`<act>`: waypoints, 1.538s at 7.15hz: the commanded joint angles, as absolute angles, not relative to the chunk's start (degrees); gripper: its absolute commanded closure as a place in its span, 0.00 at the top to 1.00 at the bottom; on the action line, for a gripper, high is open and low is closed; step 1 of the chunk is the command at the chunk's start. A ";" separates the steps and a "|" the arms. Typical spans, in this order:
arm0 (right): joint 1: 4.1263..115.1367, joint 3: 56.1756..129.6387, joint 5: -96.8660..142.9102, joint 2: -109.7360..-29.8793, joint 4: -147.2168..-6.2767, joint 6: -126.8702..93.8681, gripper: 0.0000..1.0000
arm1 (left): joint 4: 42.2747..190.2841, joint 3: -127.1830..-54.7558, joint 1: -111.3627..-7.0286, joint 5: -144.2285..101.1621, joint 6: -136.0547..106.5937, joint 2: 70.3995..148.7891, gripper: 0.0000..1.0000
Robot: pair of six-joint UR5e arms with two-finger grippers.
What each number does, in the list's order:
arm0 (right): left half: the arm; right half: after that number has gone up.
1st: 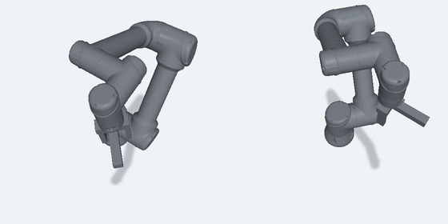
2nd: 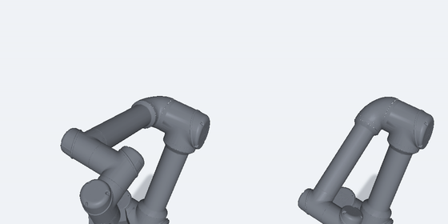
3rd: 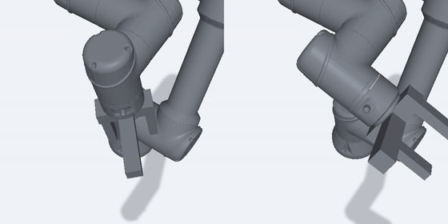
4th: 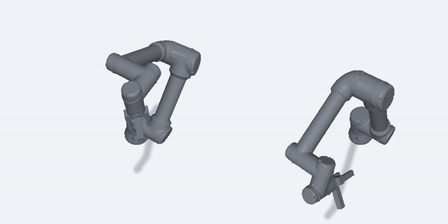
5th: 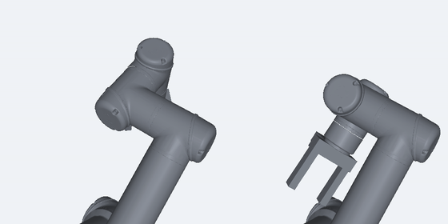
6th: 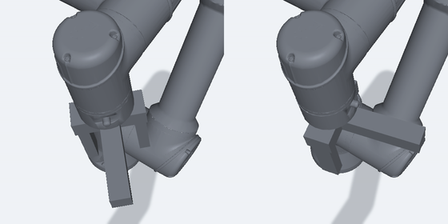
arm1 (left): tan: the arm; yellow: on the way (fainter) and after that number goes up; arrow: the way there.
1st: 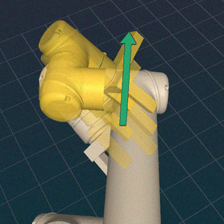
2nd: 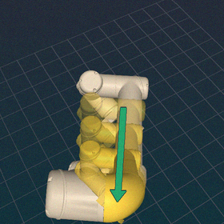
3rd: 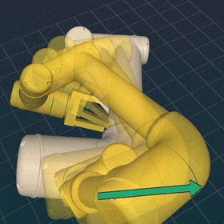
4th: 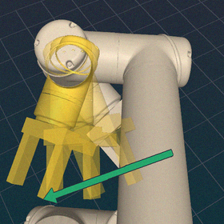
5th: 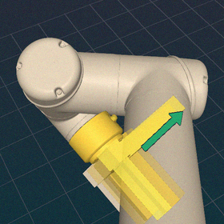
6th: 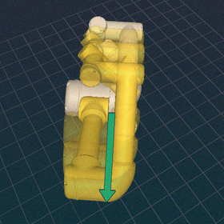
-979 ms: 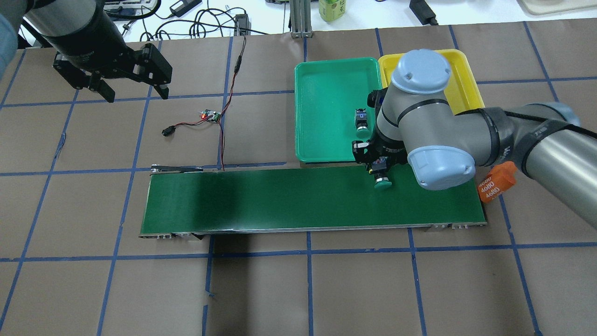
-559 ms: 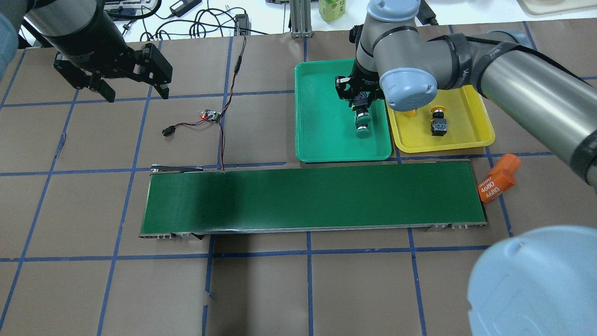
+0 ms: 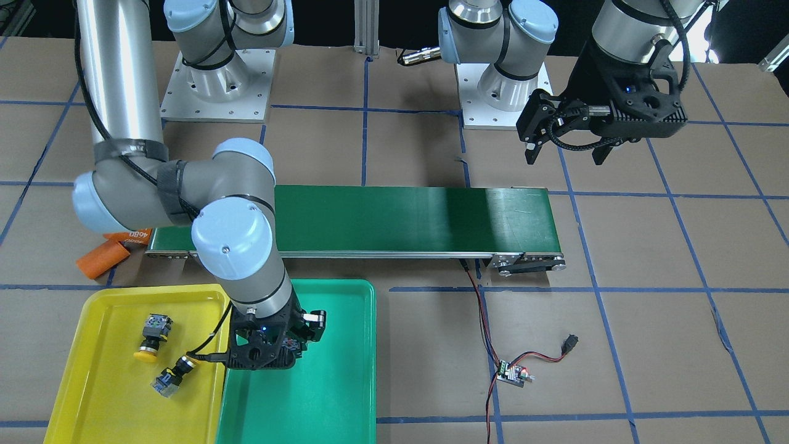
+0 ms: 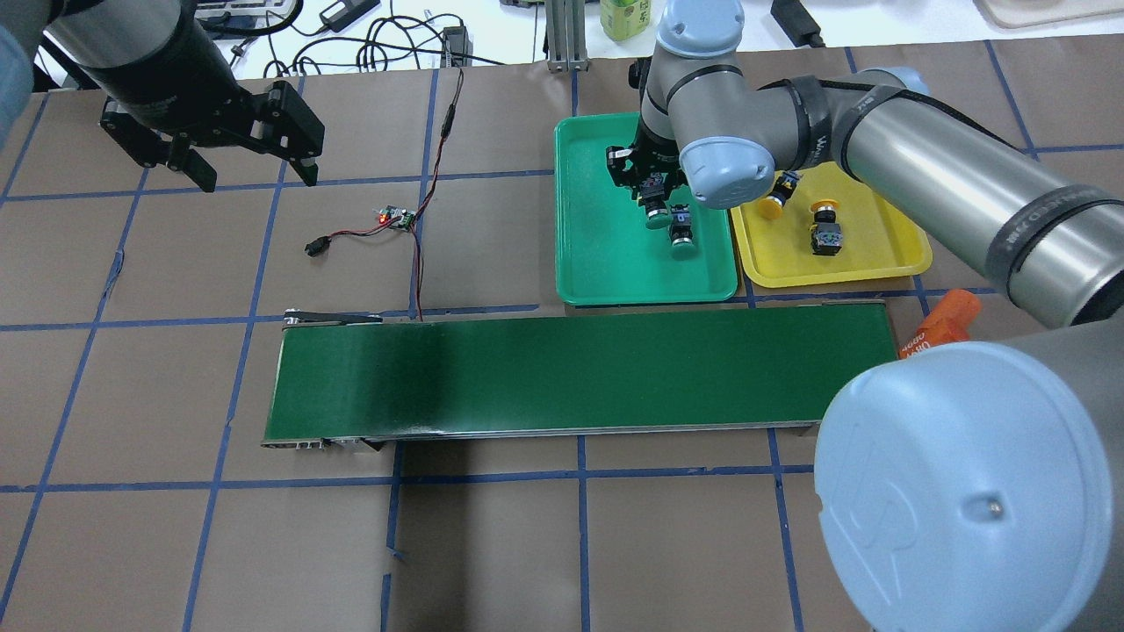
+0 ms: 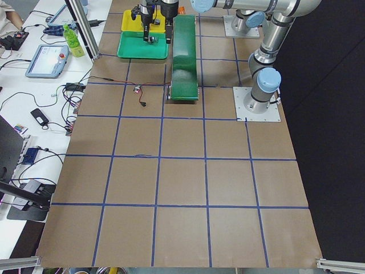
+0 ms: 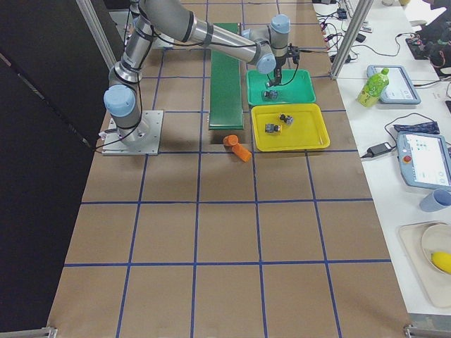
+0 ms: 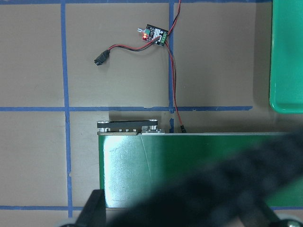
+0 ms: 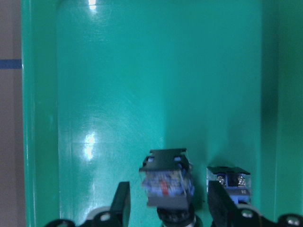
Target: Sort buttons by color to trays
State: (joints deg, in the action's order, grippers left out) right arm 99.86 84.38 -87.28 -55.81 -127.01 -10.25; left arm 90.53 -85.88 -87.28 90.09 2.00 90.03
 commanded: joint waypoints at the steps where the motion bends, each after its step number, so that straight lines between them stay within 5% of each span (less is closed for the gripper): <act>1: 99.58 86.03 -87.54 -59.91 -124.91 -10.28 1.00 | 90.53 -85.87 -87.28 90.09 2.02 90.00 1.00; 4: 97.57 96.65 -88.07 -76.32 -112.56 -10.28 1.00 | 90.53 -85.87 -87.28 90.09 2.02 90.00 1.00; 7: 92.57 97.64 -88.07 -94.60 -88.05 -10.20 1.00 | 90.53 -85.87 -87.28 90.09 2.02 90.00 1.00; 11: 89.57 99.58 -87.89 -98.70 -86.12 -9.93 1.00 | 90.53 -85.87 -87.28 90.09 2.02 90.00 1.00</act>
